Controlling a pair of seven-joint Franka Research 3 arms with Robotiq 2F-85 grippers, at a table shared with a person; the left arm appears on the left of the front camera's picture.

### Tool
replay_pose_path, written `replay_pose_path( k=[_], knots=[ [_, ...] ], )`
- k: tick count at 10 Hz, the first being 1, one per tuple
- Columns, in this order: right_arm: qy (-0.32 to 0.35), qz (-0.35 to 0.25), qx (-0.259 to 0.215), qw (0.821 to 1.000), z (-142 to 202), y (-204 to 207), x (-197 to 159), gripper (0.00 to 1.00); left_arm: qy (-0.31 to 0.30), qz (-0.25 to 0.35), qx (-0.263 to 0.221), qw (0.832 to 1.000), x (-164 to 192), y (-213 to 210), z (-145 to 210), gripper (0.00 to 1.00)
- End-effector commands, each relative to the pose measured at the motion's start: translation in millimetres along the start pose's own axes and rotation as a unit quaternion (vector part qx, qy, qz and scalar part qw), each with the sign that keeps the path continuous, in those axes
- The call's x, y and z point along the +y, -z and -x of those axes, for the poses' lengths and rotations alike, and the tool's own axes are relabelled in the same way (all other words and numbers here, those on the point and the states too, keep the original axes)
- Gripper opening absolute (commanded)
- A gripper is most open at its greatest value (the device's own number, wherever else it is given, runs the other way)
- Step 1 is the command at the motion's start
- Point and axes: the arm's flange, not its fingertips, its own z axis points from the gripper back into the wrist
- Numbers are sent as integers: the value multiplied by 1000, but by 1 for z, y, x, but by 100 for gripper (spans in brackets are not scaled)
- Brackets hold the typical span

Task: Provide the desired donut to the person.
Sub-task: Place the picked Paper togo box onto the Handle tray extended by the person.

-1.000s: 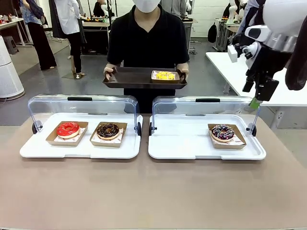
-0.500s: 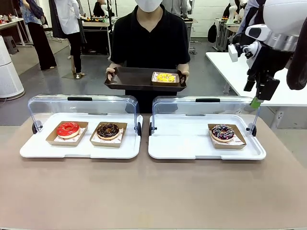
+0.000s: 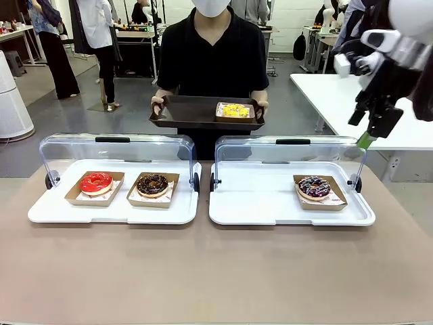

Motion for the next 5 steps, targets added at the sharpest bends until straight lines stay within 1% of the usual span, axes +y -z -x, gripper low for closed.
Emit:
replay_pose_path(
  k=[1, 2, 3, 4, 5],
  knots=[
    [19, -5, -132, 991, 48, -12, -5, 100, 7, 1, -10, 1000, 0, -1, 0, 100],
    [11, -12, -191, 982, 81, -23, -4, 100, 7, 1, -10, 1000, 0, -1, 0, 100],
    [6, -13, -239, 971, 113, -31, 0, 100, 7, 1, -10, 1000, 0, -1, 0, 100],
    [28, -10, -273, 961, 147, -38, 2, 100, 7, 1, -10, 1000, 0, -1, 0, 100],
    [65, -26, -310, 948, 178, -46, 2, 100, 7, 1, -10, 1000, 0, -1, 0, 100]
  ],
)
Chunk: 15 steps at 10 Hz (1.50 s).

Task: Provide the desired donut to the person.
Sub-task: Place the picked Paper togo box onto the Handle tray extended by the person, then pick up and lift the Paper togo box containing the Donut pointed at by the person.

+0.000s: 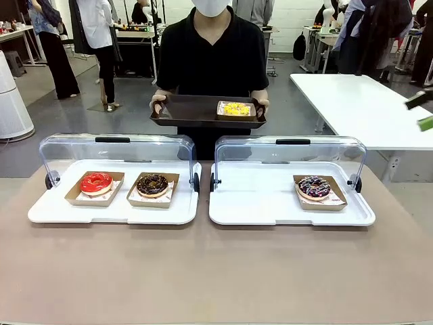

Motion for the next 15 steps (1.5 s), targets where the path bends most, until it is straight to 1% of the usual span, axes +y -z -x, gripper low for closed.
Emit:
replay_pose_path(
  k=[1, 3, 4, 5, 6, 7, 8, 9, 15],
  knots=[
    [50, -32, -60, 996, 34, -32, -10, 100, 6, 2, -10, 1000, 0, 0, 0, 100],
    [63, -28, -61, 996, 63, -54, -15, 100, 6, 2, -10, 1000, 0, 0, 0, 100],
    [50, -48, -66, 995, 74, -59, -15, 100, 6, 2, -10, 1000, 0, 0, 0, 100],
    [23, -80, -76, 994, 78, -61, -13, 100, 6, 2, -10, 1000, 0, 0, 0, 100],
    [1, -105, -70, 992, 78, -61, -11, 100, 6, 2, -10, 1000, 0, 0, 0, 100],
    [-4, -105, -66, 992, 78, -59, -12, 100, 6, 2, -10, 1000, 0, 0, 0, 100],
    [-29, -111, -65, 991, 72, -55, -12, 100, 6, 2, -10, 1000, 0, 0, 0, 100],
    [18, -92, -71, 993, 78, -54, -8, 100, 6, 2, -10, 1000, 0, 0, 0, 100],
    [18, -92, -71, 993, 78, -54, -8, 100, 6, 2, -10, 1000, 0, 0, 0, 100]
  ],
)
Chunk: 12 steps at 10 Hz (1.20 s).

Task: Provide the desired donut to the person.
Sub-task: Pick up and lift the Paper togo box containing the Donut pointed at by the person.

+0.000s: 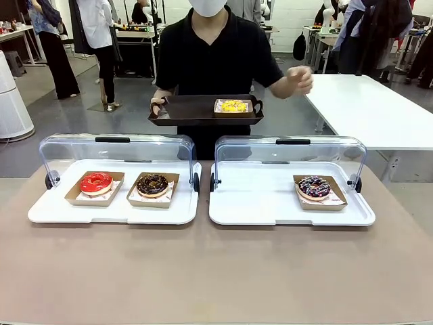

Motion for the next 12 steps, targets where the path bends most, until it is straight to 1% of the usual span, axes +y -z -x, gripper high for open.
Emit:
replay_pose_path(
  k=[1, 12],
  knots=[
    [9, 2, -5, 1000, 0, 3, -1, 100, 6, 2, -10, 1000, 0, 0, 1, 100],
    [9, 2, -5, 1000, 0, 3, -1, 100, 6, 2, -10, 1000, 0, 0, 1, 100]
  ],
)
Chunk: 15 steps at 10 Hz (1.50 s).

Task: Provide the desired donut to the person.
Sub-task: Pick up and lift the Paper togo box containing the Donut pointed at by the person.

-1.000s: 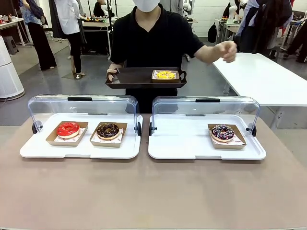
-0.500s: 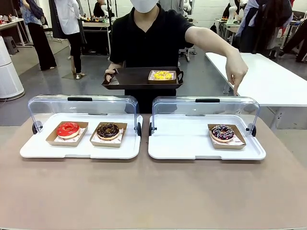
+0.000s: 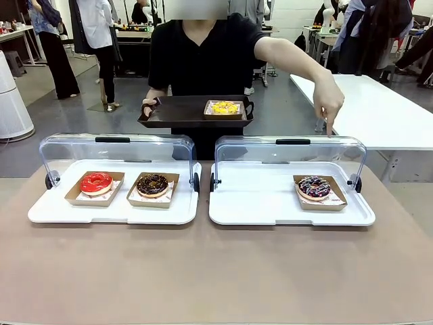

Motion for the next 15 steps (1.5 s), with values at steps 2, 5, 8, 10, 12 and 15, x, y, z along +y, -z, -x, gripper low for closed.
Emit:
replay_pose_path(
  k=[2, 5, 8, 10, 12, 15],
  knots=[
    [9, 3, -5, 1000, 1, 2, -1, 100, 6, 2, -10, 1000, 0, 0, 1, 100],
    [9, 3, -5, 1000, 1, 2, -1, 100, 6, 2, -10, 1000, 0, 0, 1, 100],
    [0, 0, 0, 1000, 0, 0, 0, 100, 6, 2, -10, 1000, 0, 0, 1, 100],
    [-11, -24, 99, 995, -29, 25, 9, 100, 6, 2, -10, 1000, 0, 0, 1, 100],
    [-45, -28, 184, 981, -57, 68, 27, 100, 6, 2, -10, 1000, 0, 0, 1, 100],
    [-64, -39, 292, 953, -88, 137, 59, 100, 6, 2, -10, 1000, 0, 0, 1, 100]
  ],
)
